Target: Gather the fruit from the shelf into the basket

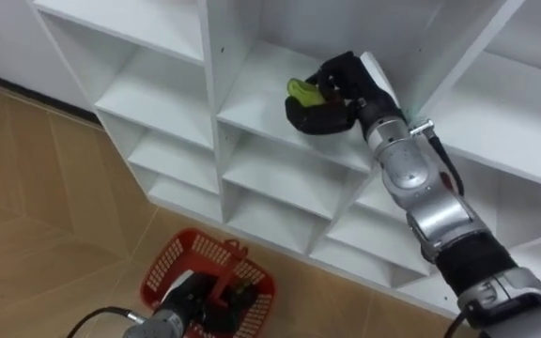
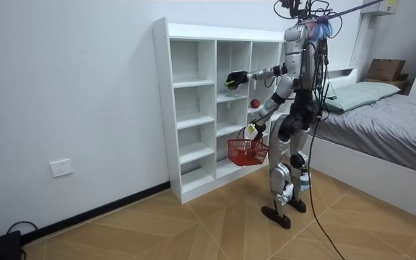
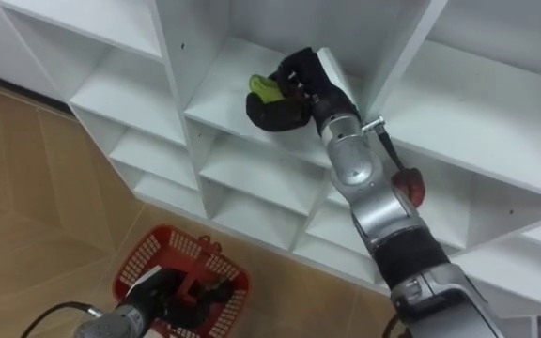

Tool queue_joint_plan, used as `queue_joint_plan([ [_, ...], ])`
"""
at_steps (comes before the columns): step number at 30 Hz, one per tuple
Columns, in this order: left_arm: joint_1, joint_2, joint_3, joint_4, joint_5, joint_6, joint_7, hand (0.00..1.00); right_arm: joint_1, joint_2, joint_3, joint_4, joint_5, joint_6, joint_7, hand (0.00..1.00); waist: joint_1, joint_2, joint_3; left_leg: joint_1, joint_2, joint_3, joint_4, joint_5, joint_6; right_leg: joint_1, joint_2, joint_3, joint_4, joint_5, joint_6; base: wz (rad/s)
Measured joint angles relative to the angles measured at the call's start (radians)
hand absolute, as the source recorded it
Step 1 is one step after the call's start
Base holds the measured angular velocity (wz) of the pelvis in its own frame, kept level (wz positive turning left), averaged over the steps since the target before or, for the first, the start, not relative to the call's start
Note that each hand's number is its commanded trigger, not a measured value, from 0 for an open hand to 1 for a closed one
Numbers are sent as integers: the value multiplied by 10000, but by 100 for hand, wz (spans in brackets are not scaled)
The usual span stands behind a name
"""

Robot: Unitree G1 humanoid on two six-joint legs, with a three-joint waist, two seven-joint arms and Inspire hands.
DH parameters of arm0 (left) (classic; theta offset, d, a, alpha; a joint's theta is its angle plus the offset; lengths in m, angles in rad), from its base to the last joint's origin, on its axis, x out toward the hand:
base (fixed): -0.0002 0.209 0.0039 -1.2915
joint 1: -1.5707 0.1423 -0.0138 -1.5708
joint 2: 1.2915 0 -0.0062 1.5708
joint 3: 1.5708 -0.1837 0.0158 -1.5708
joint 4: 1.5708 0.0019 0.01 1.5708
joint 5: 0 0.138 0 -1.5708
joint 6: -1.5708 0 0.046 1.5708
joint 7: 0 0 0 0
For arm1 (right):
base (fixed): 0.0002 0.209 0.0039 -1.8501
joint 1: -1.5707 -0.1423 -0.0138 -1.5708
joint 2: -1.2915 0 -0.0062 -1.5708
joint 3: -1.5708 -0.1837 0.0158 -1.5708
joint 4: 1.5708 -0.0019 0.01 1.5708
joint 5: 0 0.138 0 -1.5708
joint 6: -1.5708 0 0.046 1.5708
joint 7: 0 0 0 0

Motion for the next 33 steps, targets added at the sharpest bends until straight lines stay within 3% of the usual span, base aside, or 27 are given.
queue_joint_plan([
  [7,-160,-144,-84,0,-40,-120,417,100,1127,279,55,-643,413,-2,374,100,-113,176,-56,85,58,266,-5,0,0,50,-7,39,11,8,-8,-4],
  [12,-147,-265,-67,2,-44,-168,455,100,1688,391,102,-975,563,-22,612,100,-356,538,-217,241,93,490,-119,19,16,45,3,302,45,18,-22,-13],
  [17,-149,-378,-67,5,-83,-432,653,100,1873,502,148,-1420,1230,-43,813,100,-439,583,-206,515,110,778,-363,80,34,49,-7,530,168,16,-20,-16],
  [26,-150,-431,-62,3,-823,-455,867,100,2568,595,155,-1481,1346,-187,1113,100,-578,570,-197,697,105,906,-528,97,61,113,-23,587,163,29,0,-3],
  [28,-161,-462,-63,-2,-829,-584,875,100,2866,594,168,-1480,1350,-189,1178,100,-594,582,-170,771,104,918,-526,96,63,179,-25,638,159,29,1,0],
  [30,-196,-462,-42,-13,-1090,-773,862,100,3177,621,177,-1479,1353,-195,1251,100,-738,655,-90,785,93,935,-558,93,68,198,-27,653,120,42,29,0],
  [33,-193,-388,-27,5,-1278,-803,853,100,3528,603,109,-1205,1347,-206,1206,100,-897,723,-46,795,97,999,-602,98,76,190,-18,664,93,46,37,-4],
])
